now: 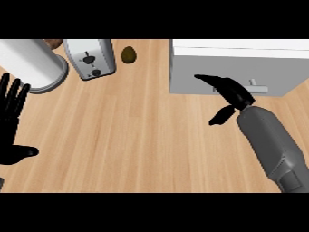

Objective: Pick up the cup, place it into the drawer and close the drawer

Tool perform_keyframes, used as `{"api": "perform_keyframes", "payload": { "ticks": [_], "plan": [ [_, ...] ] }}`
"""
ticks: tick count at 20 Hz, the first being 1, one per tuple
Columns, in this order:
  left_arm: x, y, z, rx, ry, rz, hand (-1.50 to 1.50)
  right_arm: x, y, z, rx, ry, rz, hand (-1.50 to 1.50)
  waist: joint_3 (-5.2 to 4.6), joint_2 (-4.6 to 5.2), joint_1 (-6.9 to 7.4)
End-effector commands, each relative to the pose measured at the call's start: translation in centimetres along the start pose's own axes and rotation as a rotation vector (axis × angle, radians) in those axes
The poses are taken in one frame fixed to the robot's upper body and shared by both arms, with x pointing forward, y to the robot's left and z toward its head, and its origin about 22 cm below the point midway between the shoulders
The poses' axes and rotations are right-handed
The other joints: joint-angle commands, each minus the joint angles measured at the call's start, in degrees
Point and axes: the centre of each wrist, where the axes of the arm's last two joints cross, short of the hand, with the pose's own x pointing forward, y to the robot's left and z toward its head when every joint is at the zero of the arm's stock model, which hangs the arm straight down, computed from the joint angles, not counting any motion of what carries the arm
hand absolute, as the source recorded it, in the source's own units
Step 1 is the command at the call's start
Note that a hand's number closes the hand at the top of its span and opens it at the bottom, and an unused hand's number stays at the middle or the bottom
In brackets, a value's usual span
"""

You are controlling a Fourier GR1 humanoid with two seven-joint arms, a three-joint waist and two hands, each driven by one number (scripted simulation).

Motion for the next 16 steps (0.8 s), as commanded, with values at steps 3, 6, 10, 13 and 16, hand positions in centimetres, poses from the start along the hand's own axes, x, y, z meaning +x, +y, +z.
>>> {"api": "perform_keyframes", "payload": {
  "ticks": [3,6,10,13,16],
  "plan": [
    [0.5,0.0,-0.2,-0.026,0.004,0.004,-1.5,-1.5,-4.0,-0.9,0.002,0.062,-0.032,-1.5,0.34,1.22,1.65],
    [0.2,-0.5,-1.2,-0.028,0.013,0.031,-1.5,-2.2,-4.8,-0.5,0.005,0.095,-0.003,-1.5,0.36,1.62,1.91],
    [-0.2,-0.3,-1.1,-0.042,0.011,0.003,-1.5,-2.3,-6.1,-0.5,-0.004,0.097,-0.028,-1.5,0.38,2.06,2.7],
    [-0.2,-0.6,-1.7,-0.041,0.003,-0.007,-1.5,-2.6,-7.1,-0.3,0.002,0.089,-0.022,-1.5,0.41,2.14,2.95],
    [-2.4,-1.8,-0.2,-0.051,-0.009,0.01,-1.5,-2.9,-6.5,0.0,-0.025,0.094,-0.02,-1.5,0.41,2.34,3.51]
  ]
}}
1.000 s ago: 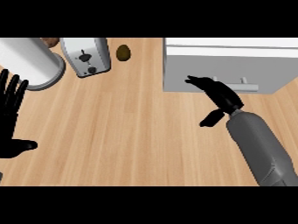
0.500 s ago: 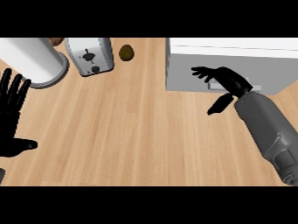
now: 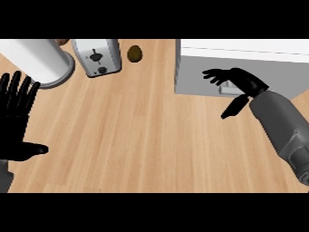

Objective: Pick up the cup, place it into the drawer and close the drawer

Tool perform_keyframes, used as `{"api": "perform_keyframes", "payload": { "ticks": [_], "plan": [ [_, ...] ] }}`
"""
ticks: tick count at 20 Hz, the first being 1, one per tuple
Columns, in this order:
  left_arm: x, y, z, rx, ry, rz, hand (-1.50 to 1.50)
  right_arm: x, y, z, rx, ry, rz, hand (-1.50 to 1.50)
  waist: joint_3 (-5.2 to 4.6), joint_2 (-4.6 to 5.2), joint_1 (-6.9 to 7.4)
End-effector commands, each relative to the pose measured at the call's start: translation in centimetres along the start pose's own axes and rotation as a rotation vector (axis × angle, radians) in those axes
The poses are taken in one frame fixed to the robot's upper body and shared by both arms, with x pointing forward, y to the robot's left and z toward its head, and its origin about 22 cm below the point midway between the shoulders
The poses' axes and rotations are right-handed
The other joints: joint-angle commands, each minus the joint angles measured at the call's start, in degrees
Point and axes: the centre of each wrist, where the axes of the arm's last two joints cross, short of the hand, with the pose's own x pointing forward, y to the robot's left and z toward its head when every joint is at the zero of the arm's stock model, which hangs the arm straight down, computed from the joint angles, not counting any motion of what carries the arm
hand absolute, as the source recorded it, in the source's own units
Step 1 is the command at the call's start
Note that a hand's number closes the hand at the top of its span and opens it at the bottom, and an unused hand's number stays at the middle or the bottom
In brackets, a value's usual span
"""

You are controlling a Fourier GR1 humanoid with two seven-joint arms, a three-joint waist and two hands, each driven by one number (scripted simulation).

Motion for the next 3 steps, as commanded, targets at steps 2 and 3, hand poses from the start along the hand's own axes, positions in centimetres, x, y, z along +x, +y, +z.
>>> {"api": "perform_keyframes", "payload": {
  "ticks": [2,3],
  "plan": [
    [-0.4,0.3,0.5,-0.014,0.009,0.002,-1.5,-0.8,-4.4,1.5,-0.081,0.138,0.04,-1.5,0.64,2.24,1.33],
    [-0.3,0.0,-0.7,-0.003,0.008,-0.015,-1.5,-0.4,-3.9,0.8,-0.085,0.132,0.038,-1.5,0.65,2.24,0.62]
  ]
}}
